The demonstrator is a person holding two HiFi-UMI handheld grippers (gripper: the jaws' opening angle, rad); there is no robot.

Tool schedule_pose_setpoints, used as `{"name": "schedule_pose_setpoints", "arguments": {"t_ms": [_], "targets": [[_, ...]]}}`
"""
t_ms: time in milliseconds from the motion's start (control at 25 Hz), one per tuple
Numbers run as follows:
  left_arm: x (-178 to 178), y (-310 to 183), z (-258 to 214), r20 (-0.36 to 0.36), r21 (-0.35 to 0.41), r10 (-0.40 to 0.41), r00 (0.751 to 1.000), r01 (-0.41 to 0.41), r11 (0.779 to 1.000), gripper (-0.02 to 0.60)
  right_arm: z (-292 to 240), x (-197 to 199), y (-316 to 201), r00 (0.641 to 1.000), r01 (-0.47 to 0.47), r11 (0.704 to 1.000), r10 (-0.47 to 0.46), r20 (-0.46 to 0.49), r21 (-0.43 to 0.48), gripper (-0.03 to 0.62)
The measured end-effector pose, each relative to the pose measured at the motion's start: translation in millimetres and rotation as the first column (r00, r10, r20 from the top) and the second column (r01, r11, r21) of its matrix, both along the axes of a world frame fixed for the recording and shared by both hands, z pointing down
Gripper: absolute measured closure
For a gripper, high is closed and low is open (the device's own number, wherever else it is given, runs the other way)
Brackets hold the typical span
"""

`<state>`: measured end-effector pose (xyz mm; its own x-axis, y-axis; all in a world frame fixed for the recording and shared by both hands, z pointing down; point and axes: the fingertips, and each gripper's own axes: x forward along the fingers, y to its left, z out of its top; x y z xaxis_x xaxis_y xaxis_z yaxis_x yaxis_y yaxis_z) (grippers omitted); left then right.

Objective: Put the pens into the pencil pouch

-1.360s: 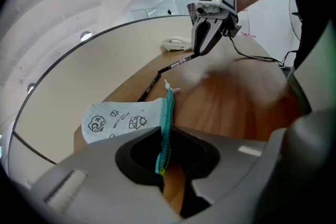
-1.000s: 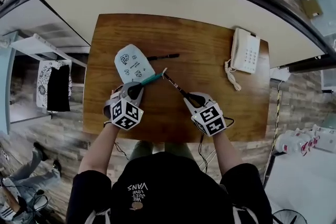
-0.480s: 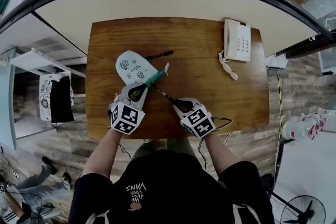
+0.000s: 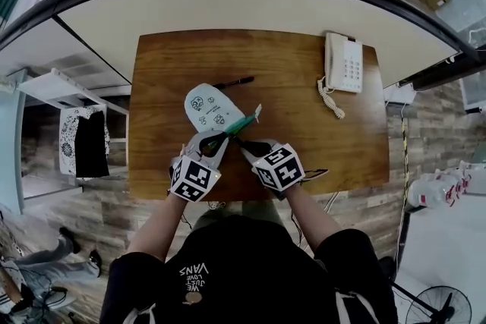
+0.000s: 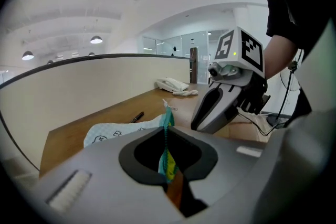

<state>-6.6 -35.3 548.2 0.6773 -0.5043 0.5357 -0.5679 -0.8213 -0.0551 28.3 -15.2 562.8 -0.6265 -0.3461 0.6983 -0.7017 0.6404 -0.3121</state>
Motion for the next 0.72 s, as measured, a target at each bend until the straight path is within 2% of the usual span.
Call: {"name": "schedule_pose_setpoints", "arguments": {"t_ms": [200, 360, 720], "targets": [[5, 9, -3, -0.085, -0.044, -0.021, 0.996, 0.018, 0.999, 0.552, -4, -10, -7, 0.999, 0.022, 1.0, -0.022, 0.037, -0.014, 0.53], [6, 9, -12, -0.178, -0.084, -0.067, 0.982, 0.053, 0.995, 0.554, -1, -23, -11, 0.997, 0.058, 0.998, -0.057, 0.051, -0.029, 0.53], [-7, -2, -20, -0.269, -0.135, -0.177, 0.947, 0.145, 0.98, 0.554, 0, -48, -27, 0.991, 0.108, 0.994, -0.107, 0.084, -0.001, 0.529]]}}
